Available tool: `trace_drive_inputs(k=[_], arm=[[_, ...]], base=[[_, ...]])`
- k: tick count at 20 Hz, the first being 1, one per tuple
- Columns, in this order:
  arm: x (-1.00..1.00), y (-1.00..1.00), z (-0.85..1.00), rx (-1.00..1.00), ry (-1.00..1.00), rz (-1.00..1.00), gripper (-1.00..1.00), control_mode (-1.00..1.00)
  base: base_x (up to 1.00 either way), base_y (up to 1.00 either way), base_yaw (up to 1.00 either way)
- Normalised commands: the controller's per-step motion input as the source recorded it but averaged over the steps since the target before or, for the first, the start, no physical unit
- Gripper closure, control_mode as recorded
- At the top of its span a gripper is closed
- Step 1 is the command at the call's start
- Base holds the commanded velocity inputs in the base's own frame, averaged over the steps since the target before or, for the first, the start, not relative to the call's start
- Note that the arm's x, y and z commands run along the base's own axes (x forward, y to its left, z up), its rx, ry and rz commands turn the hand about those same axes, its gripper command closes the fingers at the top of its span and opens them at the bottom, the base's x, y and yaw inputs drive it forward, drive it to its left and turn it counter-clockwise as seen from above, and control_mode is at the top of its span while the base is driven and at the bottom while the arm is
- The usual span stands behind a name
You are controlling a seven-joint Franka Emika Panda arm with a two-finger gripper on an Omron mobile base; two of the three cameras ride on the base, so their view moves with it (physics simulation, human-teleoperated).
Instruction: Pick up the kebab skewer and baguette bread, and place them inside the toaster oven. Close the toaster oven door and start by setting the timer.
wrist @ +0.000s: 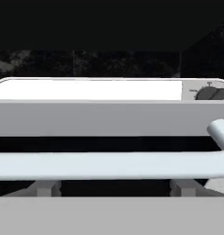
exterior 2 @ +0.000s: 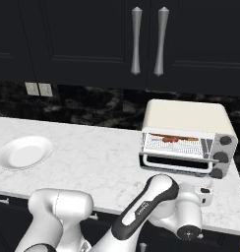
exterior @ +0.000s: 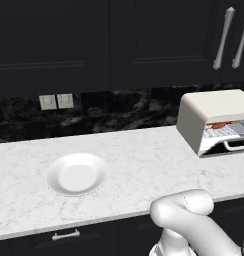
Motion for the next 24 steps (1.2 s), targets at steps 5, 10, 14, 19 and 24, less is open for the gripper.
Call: trace_drive_inputs(k=[5, 10, 14, 19, 24], arm=[[0.51, 0.26, 0.49, 0.00, 0.00, 0.00, -1.00, -1.00], [0.42, 0.23, 0.37, 0.00, 0.00, 0.00, -1.00, -1.00], [0.40, 0.23, 0.25, 0.00, 0.00, 0.00, -1.00, -1.00], [0.40, 0.23, 0.24, 0.00, 0.00, 0.00, -1.00, -1.00], [0.41, 0.24, 0.26, 0.00, 0.00, 0.00, -1.00, -1.00]], base=[[0.00, 0.00, 0.00], [0.00, 0.00, 0.00], [0.00, 0.00, 0.00], [0.00, 0.00, 0.00], [0.00, 0.00, 0.00]])
